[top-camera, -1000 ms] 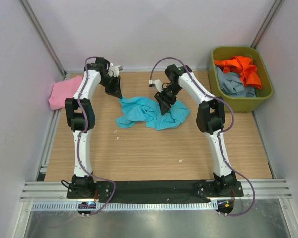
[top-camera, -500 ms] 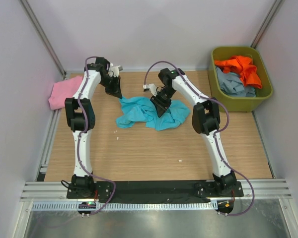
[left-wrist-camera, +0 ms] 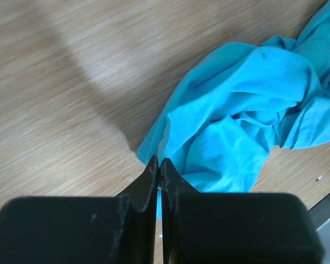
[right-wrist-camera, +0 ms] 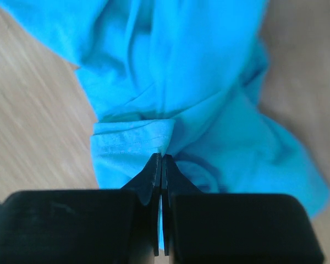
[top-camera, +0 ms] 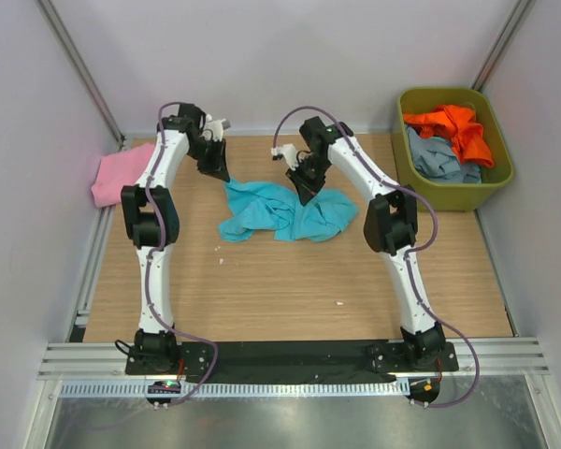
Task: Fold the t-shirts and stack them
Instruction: Flatten the tshirt out
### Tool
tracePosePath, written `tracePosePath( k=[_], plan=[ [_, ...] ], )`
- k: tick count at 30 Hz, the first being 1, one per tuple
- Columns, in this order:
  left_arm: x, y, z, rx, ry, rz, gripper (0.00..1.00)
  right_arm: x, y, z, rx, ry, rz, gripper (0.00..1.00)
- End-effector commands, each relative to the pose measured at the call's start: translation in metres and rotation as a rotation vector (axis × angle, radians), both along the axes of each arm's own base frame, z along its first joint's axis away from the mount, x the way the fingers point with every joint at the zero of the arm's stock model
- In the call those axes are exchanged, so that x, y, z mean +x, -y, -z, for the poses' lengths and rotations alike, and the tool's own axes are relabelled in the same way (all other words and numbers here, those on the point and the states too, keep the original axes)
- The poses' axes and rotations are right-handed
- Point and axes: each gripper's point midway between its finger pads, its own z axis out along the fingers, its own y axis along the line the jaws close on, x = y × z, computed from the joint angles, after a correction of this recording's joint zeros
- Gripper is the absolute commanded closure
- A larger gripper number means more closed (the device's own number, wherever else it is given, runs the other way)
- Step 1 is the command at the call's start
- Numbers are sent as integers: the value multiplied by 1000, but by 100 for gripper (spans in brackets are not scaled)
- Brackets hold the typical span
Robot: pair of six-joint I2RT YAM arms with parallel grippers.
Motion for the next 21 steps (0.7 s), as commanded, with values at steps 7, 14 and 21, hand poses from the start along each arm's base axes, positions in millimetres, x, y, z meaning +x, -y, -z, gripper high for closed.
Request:
tracePosePath(
  k=[7,14,21],
  plan=[
    [45,-31,-156,-22,458,-21,100,115,81,-249,147,856,446,99],
    [55,-53,-250,16,748,-84,100,99,136,-345,114,1127,636,99],
    [10,-43,-363,-64,1005,-65,100,54,158,-423,250,1273,780,99]
  ],
)
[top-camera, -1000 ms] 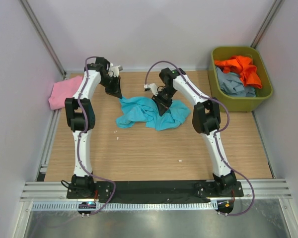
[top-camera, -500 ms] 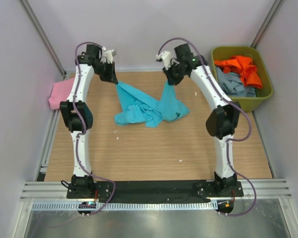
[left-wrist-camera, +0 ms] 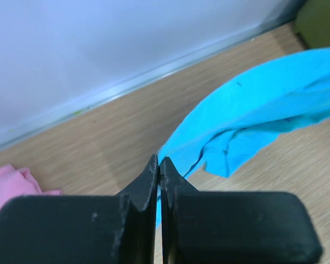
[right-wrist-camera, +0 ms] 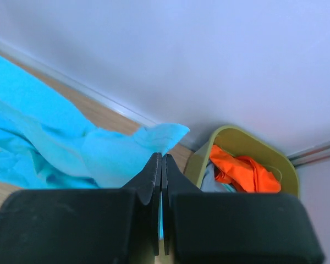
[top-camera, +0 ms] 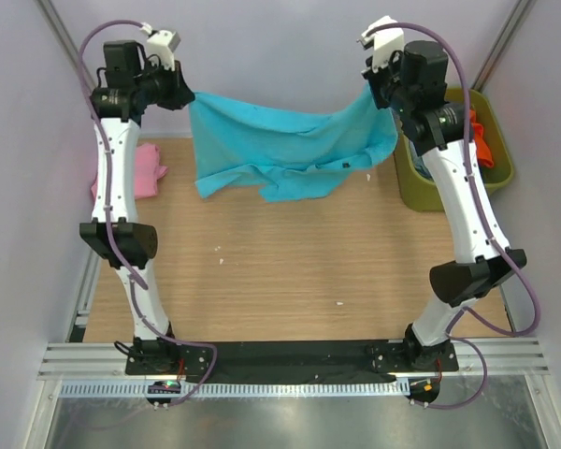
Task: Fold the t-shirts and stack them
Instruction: Flatten the tshirt out
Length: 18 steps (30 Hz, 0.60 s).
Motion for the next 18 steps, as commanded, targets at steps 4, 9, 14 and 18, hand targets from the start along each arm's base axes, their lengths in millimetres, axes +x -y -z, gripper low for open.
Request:
tracePosePath(
  k=[4,9,14,18],
  plan=[
    [-73,16,-149,-82,346,68,100,-54,29,-89,137,225,90,99],
    [-125,16,-203,-85,481,65,100,-111,52,-133,120,354,106,99],
    [-172,17,-224,-85,535,75,100,-132,60,-120,136,326,102,99],
    [-180,20,-198,-91,455,96,100,-128,48,-72,135,214,55,99]
  ],
)
